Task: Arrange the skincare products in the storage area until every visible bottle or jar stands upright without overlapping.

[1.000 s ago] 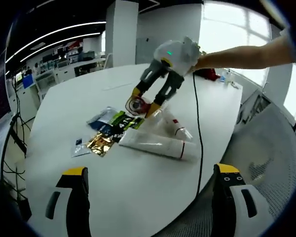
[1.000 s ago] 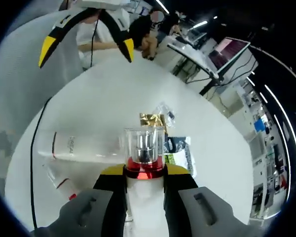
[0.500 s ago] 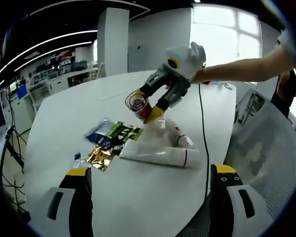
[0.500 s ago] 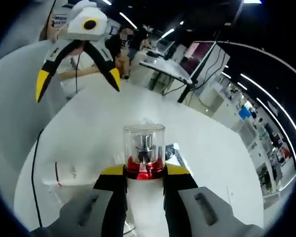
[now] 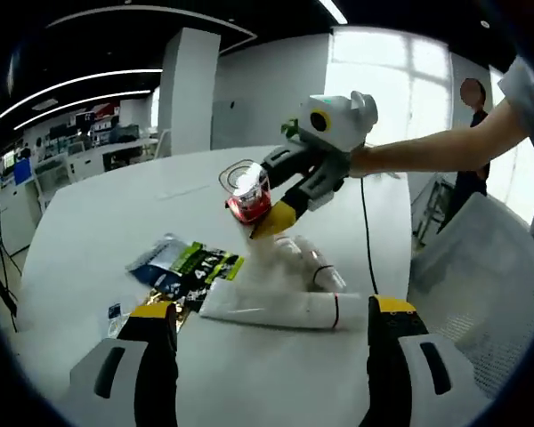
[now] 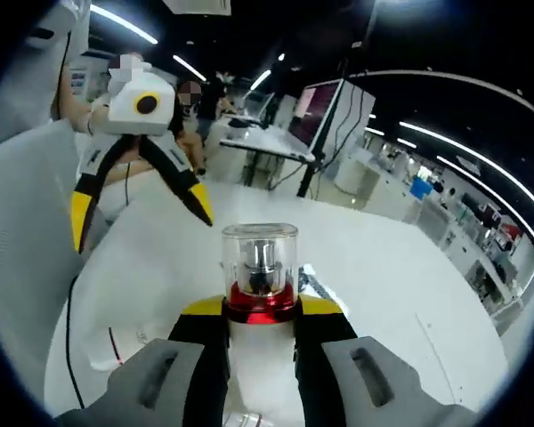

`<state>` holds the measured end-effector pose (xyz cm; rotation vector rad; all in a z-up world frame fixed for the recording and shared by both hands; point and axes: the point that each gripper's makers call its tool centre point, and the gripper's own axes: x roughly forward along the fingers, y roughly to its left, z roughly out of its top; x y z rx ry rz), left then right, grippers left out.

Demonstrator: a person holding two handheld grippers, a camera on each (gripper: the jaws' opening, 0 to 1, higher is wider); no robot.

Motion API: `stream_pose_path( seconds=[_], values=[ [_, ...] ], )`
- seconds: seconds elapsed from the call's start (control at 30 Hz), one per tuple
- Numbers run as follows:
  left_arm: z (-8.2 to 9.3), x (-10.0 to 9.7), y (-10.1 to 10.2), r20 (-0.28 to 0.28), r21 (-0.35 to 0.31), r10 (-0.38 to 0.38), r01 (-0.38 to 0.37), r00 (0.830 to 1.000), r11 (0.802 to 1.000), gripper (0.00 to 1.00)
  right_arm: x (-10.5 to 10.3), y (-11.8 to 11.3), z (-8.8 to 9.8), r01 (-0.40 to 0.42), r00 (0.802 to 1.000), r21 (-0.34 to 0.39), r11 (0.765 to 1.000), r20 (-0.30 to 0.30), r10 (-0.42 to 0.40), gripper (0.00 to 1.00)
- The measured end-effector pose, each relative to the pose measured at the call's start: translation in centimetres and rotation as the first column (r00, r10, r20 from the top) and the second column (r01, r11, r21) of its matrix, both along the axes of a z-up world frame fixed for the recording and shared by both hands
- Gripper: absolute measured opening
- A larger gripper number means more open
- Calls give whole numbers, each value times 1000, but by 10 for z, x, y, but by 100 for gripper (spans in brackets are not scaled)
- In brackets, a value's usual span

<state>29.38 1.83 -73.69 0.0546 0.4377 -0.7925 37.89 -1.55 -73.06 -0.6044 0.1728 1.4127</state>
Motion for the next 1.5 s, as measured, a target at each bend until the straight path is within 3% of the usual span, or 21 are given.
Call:
stream_pose_path(
  seconds=[0.23, 0.5, 0.57, 0.83, 1.1, 1.27, 1.5],
  values=[
    [1, 26, -15, 55, -33, -78, 80, 995, 996, 72, 1, -5, 4, 53, 997, 66, 996, -60, -49, 26],
    [-11, 47, -40, 43, -51, -155, 157, 987, 986, 59, 0, -9, 8, 108, 986, 145, 984, -145, -86, 26],
    [-11, 55, -45, 67, -52, -158, 161, 985, 986, 57, -4, -9, 10, 116, 981, 164, 980, -171, -88, 26],
    [-18, 61, -68, 41, -51, -230, 232, 972, 971, 45, -10, -10, 12, 128, 970, 218, 968, -231, -76, 26],
    [-26, 69, -75, 49, -30, -292, 294, 955, 955, 37, -22, -11, 12, 90, 965, 251, 964, -260, -23, 26],
    [-25, 64, -81, 55, -33, -349, 351, 935, 936, 36, -27, -13, 12, 78, 958, 273, 959, -285, 3, 26],
    [-24, 51, -93, 75, -2, -453, 454, 888, 891, 31, -35, -17, 13, 53, 946, 298, 953, -319, 48, 26]
  ],
)
